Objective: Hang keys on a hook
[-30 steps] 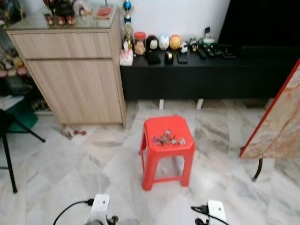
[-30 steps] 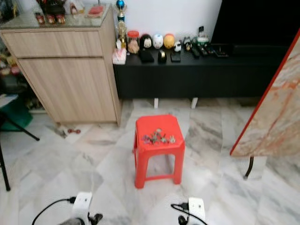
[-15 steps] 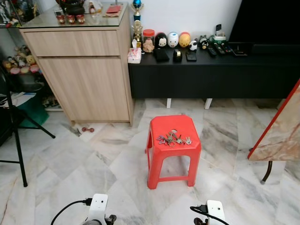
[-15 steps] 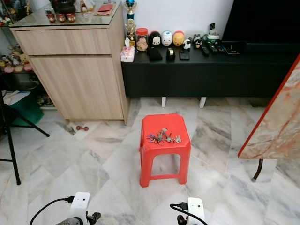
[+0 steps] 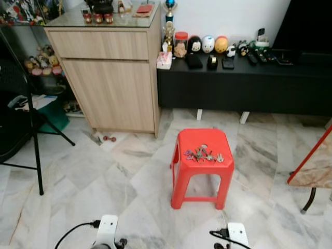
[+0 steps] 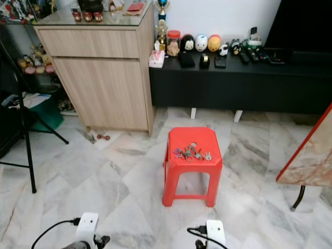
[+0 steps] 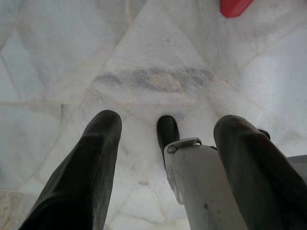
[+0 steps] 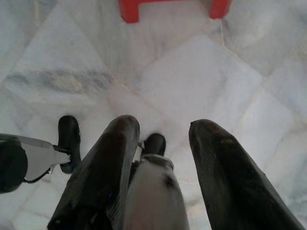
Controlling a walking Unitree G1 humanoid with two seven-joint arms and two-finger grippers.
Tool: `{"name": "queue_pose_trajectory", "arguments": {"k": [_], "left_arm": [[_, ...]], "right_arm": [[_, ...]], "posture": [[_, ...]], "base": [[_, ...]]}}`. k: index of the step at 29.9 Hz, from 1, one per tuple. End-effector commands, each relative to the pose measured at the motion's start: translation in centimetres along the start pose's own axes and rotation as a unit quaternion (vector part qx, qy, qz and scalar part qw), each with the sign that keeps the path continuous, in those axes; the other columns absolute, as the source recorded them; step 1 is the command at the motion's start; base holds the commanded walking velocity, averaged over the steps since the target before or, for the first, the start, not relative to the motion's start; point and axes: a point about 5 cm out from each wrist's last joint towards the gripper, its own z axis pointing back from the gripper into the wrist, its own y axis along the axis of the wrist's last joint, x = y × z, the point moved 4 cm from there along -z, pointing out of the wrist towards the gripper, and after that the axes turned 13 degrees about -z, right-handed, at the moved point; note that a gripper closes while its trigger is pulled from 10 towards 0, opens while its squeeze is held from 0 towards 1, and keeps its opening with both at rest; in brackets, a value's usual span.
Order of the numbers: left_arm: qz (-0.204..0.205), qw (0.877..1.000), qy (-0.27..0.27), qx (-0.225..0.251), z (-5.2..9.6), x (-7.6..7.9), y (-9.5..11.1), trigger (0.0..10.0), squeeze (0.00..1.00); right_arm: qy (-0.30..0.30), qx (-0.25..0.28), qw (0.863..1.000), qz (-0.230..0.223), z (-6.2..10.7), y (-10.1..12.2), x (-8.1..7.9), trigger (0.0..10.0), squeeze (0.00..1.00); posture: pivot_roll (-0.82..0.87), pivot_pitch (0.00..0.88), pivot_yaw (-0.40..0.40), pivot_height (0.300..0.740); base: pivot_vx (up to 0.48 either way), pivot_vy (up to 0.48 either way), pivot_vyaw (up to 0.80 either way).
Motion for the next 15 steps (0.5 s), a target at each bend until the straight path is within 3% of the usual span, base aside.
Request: {"name": "queue_pose_trajectory", "arguments": {"k": [1, 9, 11, 15], "left_arm": [[0.0, 1.0, -0.002, -0.006, 0.0, 0.1, -0.4, 10.0, 0.0], [-0.002, 1.0, -0.004, -0.005, 0.1, 0.1, -0.4, 10.0, 0.0], [-0.003, 1.0, -0.005, -0.005, 0.0, 0.1, -0.4, 10.0, 0.0], [-0.004, 1.0, -0.006, -0.006, 0.1, 0.1, -0.4, 10.0, 0.0]], "right_arm": [[-0.002, -0.004, 1.0, -0.001, 0.0, -0.2, -0.1, 10.0, 0.0], [-0.002, 0.003, 1.0, 0.024, -0.1, 0.2, -0.3, 10.0, 0.0], [-0.011, 0.016, 0.999, 0.032, -0.1, 0.8, 0.0, 10.0, 0.0], [-0.015, 0.003, 1.0, 0.011, 0.2, -1.1, 0.6, 10.0, 0.0]], "posture": [[0.05, 0.0, -0.028, 0.74], [0.05, 0.0, -0.025, 0.74], [0.05, 0.0, -0.025, 0.74], [0.05, 0.0, -0.023, 0.74]], "base": [[0.0, 0.0, 0.0], [0.0, 0.0, 0.0], [0.0, 0.0, 0.8], [0.0, 0.0, 0.53]]}}
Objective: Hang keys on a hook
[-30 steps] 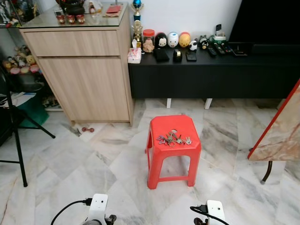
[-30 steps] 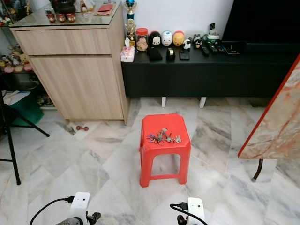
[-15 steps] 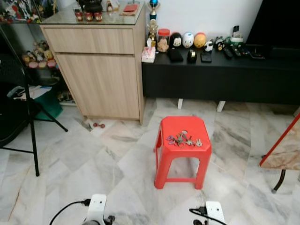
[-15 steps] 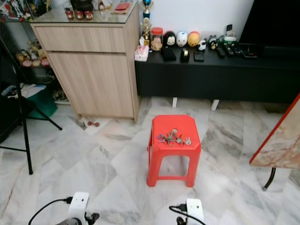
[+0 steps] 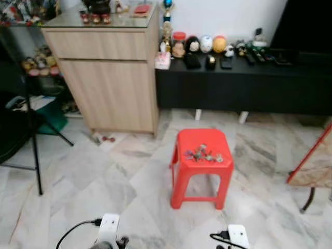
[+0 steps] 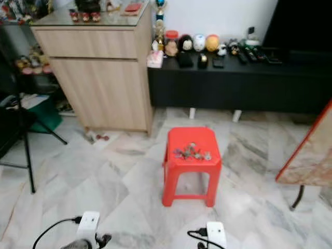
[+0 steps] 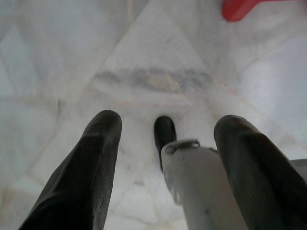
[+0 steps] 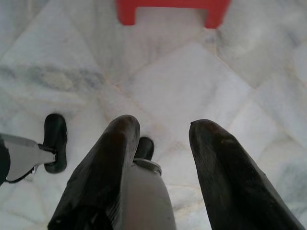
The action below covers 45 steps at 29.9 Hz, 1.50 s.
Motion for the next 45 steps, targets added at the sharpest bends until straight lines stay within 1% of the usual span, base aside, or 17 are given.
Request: {"name": "queue_pose_trajectory", "arguments": {"k": [1, 4, 8, 10, 11, 14, 18, 21, 22, 26, 29, 30, 32, 40, 45], "left_arm": [[-0.003, 1.0, -0.002, -0.012, 0.1, 0.0, -0.9, 10.0, 0.0], [-0.004, 1.0, -0.003, -0.013, 0.1, 0.0, -0.9, 10.0, 0.0], [-0.005, 1.0, -0.004, -0.013, 0.1, 0.0, -0.9, 10.0, 0.0], [-0.005, 1.0, -0.004, -0.013, 0.1, 0.0, -0.9, 10.0, 0.0], [-0.005, 1.0, -0.004, -0.013, 0.1, 0.0, -0.9, 10.0, 0.0], [-0.005, 1.0, -0.004, -0.012, 0.1, 0.0, -0.9, 10.0, 0.0], [-0.004, 1.0, -0.004, -0.012, 0.1, 0.0, -0.9, 10.0, 0.0], [-0.004, 1.0, -0.004, -0.012, 0.1, 0.0, -0.9, 10.0, 0.0], [-0.004, 1.0, -0.004, -0.012, 0.1, 0.0, -0.9, 10.0, 0.0], [-0.003, 1.0, -0.005, -0.012, 0.1, 0.0, -0.9, 10.0, 0.0], [-0.003, 1.0, -0.006, -0.012, 0.1, 0.0, -0.9, 10.0, 0.0], [-0.003, 1.0, -0.006, -0.012, 0.1, 0.0, -0.9, 10.0, 0.0], [-0.003, 1.0, -0.006, -0.012, 0.1, 0.0, -0.9, 10.0, 0.0], [-0.002, 1.0, -0.004, -0.012, 0.1, 0.0, -0.8, 10.0, 0.0], [-0.002, 1.0, -0.004, -0.011, 0.1, 0.0, -0.8, 10.0, 0.0]], "right_arm": [[-0.006, -0.008, 1.0, -0.007, 0.2, -1.1, 0.2, 10.0, 0.0], [-0.013, -0.005, 1.0, -0.002, 0.2, -1.1, 0.5, 10.0, 0.0], [-0.009, -0.004, 1.0, 0.003, 0.2, -1.1, 0.3, 10.0, 0.0], [-0.011, -0.003, 1.0, -0.002, 0.2, -1.0, 0.7, 10.0, 0.0], [-0.013, -0.001, 1.0, -0.008, 0.3, -0.7, 1.4, 10.0, 0.0], [-0.015, 0.0, 1.0, -0.009, 0.4, -0.4, 2.1, 10.0, 0.0], [-0.018, 0.001, 1.0, 0.007, 0.5, -0.3, 2.4, 10.0, 0.0], [-0.018, 0.0, 1.0, 0.005, 0.5, -0.4, 2.4, 10.0, 0.0], [-0.018, -0.001, 1.0, 0.006, 0.5, -0.4, 2.3, 10.0, 0.0], [-0.006, -0.002, 1.0, 0.024, 0.2, -1.0, 0.5, 10.0, 0.0], [-0.002, -0.008, 1.0, 0.026, 0.1, -1.2, -0.2, 10.0, 0.0], [-0.002, -0.008, 1.0, 0.026, 0.1, -1.2, -0.2, 10.0, 0.0], [0.006, -0.006, 1.0, 0.023, 0.0, -1.1, -0.9, 10.0, 0.0], [0.007, 0.005, 1.0, 0.004, -0.1, -0.5, -1.5, 10.0, 0.0], [0.007, 0.008, 1.0, 0.003, -0.2, -0.3, -1.6, 10.0, 0.0]], "posture": [[0.05, 0.0, -0.023, 0.74], [0.05, 0.0, -0.023, 0.74], [0.05, 0.0, -0.022, 0.74], [0.05, 0.0, -0.022, 0.74], [0.05, 0.0, -0.022, 0.74], [0.05, 0.0, -0.022, 0.74], [0.05, 0.0, -0.022, 0.74], [0.05, 0.0, -0.022, 0.74], [0.04, 0.0, -0.023, 0.74], [0.04, 0.0, -0.023, 0.74], [0.04, 0.0, -0.023, 0.74], [0.04, 0.0, -0.023, 0.74], [0.05, 0.0, -0.024, 0.74], [0.05, 0.0, -0.023, 0.74], [0.05, 0.0, -0.024, 0.74]], "base": [[0.0, 0.0, 0.0], [0.0, 0.0, 0.0], [0.0, 0.0, 0.0], [0.0, 0.0, 0.0], [0.0, 0.0, 0.0], [0.25, 0.0, 0.0], [0.261, 0.0, 0.0], [0.266, 0.0, 0.0], [0.266, 0.0, 0.0], [0.277, 0.0, 0.16], [0.281, 0.0, 0.68], [0.281, 0.0, 0.63], [0.281, 0.0, 0.0], [0.282, 0.0, 0.0], [0.284, 0.0, 0.0]]}}
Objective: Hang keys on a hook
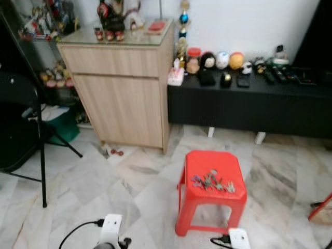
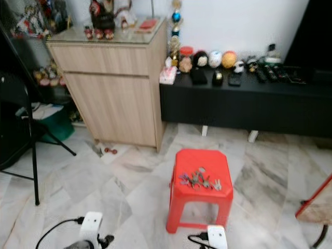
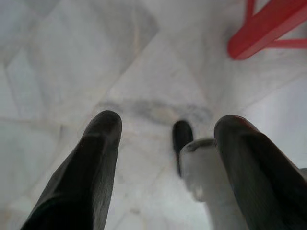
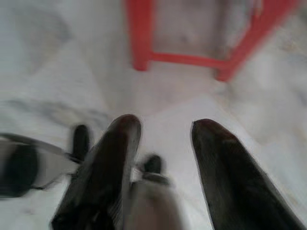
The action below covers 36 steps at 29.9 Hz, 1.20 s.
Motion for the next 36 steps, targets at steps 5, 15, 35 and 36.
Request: {"name": "queue_pose_trajectory", "arguments": {"k": [5, 15, 35, 36], "left_arm": [[-0.001, 1.0, -0.01, 0.011, -0.1, 0.8, 0.9, 10.0, 0.0], [0.004, 1.0, -0.009, 0.011, -0.2, 0.9, 1.0, 10.0, 0.0], [0.01, 1.0, -0.008, 0.014, -0.2, 0.8, 1.0, 10.0, 0.0], [0.01, 1.0, -0.008, 0.014, -0.2, 0.8, 1.0, 10.0, 0.0]], "right_arm": [[-0.026, 0.006, 1.0, -0.008, 0.3, 0.8, 2.6, 10.0, 0.0], [-0.034, 0.002, 0.999, -0.01, 0.6, 0.6, 3.9, 10.0, 0.0], [-0.022, 0.003, 1.0, -0.01, 0.2, 0.8, 2.1, 10.0, 0.0], [-0.022, 0.003, 1.0, -0.01, 0.2, 0.8, 2.1, 10.0, 0.0]], "posture": [[0.04, 0.0, -0.025, 0.74], [0.04, 0.0, -0.03, 0.74], [0.04, 0.0, -0.029, 0.74], [0.04, 0.0, -0.029, 0.74]], "base": [[0.286, 0.0, 0.0], [0.285, 0.0, 0.0], [0.085, 0.0, 0.0], [0.0, 0.0, 0.0]]}}
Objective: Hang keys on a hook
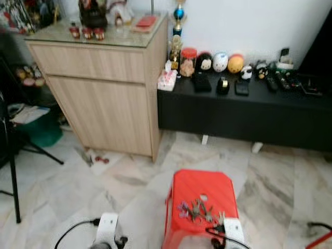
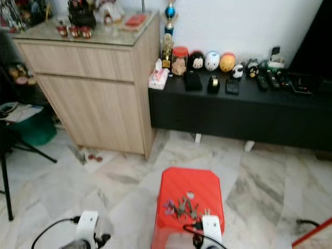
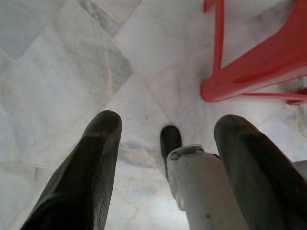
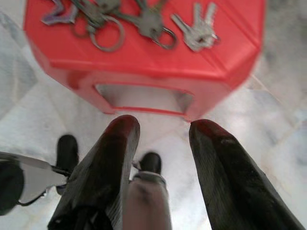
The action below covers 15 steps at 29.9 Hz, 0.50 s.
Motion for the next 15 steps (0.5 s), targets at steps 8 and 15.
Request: {"name": "queue_pose_trajectory", "arguments": {"k": [8, 15], "left_arm": [[0.004, 1.0, 0.0, -0.006, 0.06, 0.04, -0.46, 10.0, 0.0], [0.003, 1.0, 0.001, -0.006, 0.06, 0.06, -0.46, 10.0, 0.0]], "right_arm": [[-0.001, -0.002, 1.0, 0.0, 0.0, -0.14, -0.06, 10.0, 0.0], [-0.001, -0.002, 1.0, 0.0, -0.01, -0.11, -0.11, 10.0, 0.0]], "posture": [[0.05, 0.0, -0.029, 0.74], [0.04, 0.0, -0.03, 0.74]], "base": [[0.0, 0.0, 0.0], [0.0, 0.0, 0.0]]}}
